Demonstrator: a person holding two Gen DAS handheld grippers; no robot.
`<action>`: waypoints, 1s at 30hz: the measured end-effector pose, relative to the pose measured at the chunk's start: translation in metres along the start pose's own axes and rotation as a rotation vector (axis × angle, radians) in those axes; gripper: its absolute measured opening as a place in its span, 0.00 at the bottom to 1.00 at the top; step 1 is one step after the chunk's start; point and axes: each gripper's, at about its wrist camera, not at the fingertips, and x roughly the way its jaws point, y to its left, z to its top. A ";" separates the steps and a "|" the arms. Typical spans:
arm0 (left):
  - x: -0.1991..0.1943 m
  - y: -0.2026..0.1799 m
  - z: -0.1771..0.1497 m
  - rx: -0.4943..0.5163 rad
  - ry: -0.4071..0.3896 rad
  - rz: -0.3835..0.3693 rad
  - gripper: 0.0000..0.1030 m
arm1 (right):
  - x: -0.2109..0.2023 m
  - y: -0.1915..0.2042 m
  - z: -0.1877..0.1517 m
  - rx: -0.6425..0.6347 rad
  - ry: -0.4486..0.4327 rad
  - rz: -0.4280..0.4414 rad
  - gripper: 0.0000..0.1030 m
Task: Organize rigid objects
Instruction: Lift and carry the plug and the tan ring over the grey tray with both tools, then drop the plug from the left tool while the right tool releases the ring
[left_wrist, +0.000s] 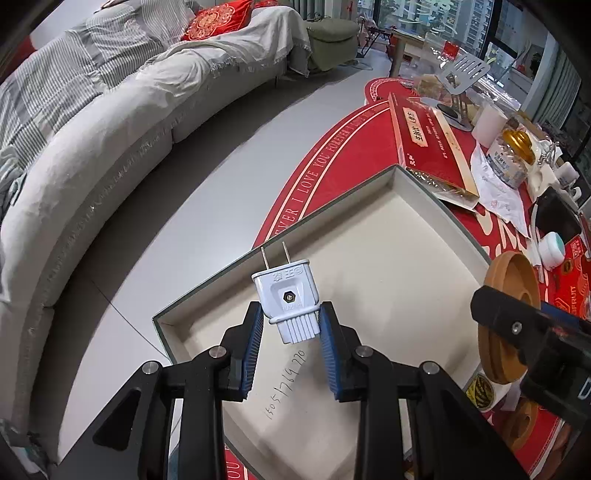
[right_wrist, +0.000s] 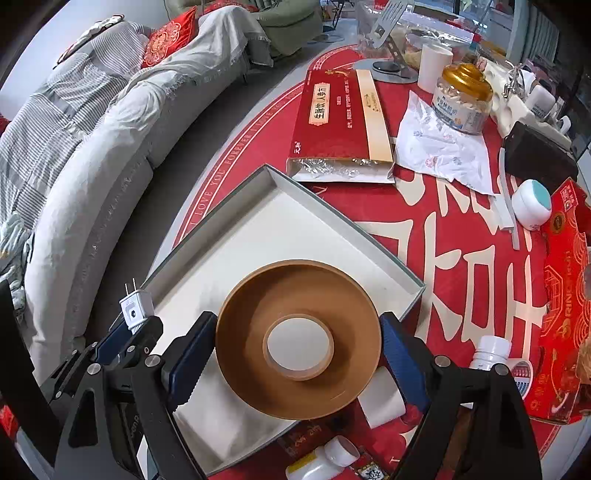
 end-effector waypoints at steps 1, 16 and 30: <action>0.001 0.000 -0.001 -0.001 0.001 0.000 0.32 | 0.002 0.001 0.000 -0.002 0.004 -0.001 0.85; 0.013 -0.004 -0.002 0.009 0.026 -0.002 0.32 | 0.016 0.002 0.000 0.005 0.036 0.001 0.85; 0.021 -0.007 -0.001 0.031 0.034 0.000 0.32 | 0.027 0.004 0.003 0.020 0.042 0.006 0.85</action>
